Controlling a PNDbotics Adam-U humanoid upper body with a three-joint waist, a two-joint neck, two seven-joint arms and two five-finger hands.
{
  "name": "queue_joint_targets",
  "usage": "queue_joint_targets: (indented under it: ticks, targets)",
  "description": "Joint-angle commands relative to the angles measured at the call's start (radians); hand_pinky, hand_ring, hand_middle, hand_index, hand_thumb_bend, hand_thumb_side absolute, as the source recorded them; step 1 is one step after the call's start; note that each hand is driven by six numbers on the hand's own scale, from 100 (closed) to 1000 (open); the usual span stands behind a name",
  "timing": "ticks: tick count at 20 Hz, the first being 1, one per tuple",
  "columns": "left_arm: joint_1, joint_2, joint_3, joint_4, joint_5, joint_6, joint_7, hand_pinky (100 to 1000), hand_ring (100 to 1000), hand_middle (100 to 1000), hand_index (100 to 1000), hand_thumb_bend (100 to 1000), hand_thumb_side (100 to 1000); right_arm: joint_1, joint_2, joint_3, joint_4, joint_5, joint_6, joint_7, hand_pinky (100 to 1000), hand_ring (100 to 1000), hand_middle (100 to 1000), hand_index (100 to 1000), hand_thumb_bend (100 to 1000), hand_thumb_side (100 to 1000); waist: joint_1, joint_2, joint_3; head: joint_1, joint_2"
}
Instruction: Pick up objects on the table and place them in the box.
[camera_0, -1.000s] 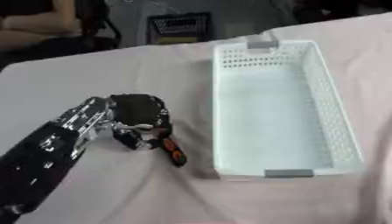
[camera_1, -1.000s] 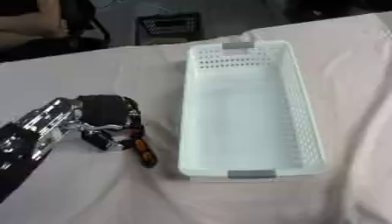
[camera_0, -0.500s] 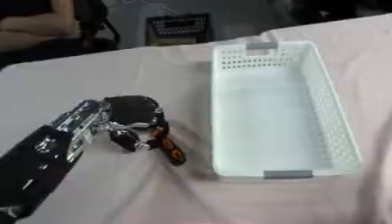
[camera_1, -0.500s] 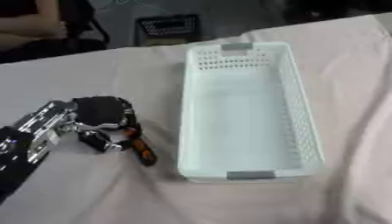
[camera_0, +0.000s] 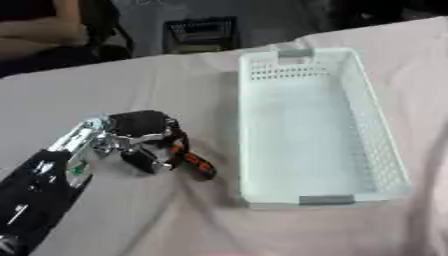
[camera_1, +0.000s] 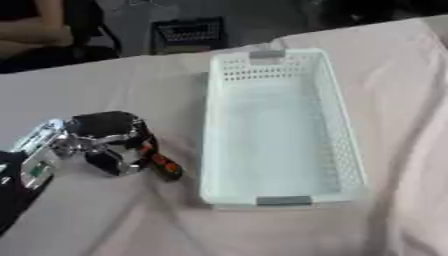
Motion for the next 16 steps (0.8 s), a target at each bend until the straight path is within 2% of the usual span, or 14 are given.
queue_joint_targets:
  ticks: [1,6,16]
  targets:
    - [-0.025,0.046,0.039,-0.041,0.033,0.024,0.005,671,421,229,398,100,255,-0.003,-0.005,-0.006,-0.021,-0.001,0.002,0.001,432,551,597,815,100,758,-0.006,-0.012,0.003,-0.015,-0.016]
    - [-0.045,0.039,0.081,-0.066,0.107,0.067,0.027,677,416,232,408,100,280,-0.002,-0.004,-0.007,-0.021,0.000,0.003,0.002,432,551,597,815,100,759,-0.008,-0.013,0.004,-0.018,-0.021]
    - [-0.090,-0.058,0.122,-0.009,0.441,0.172,-0.015,687,401,238,432,100,376,-0.003,0.001,-0.007,-0.021,-0.002,0.006,0.004,431,550,596,816,100,760,-0.011,-0.012,0.002,-0.033,-0.033]
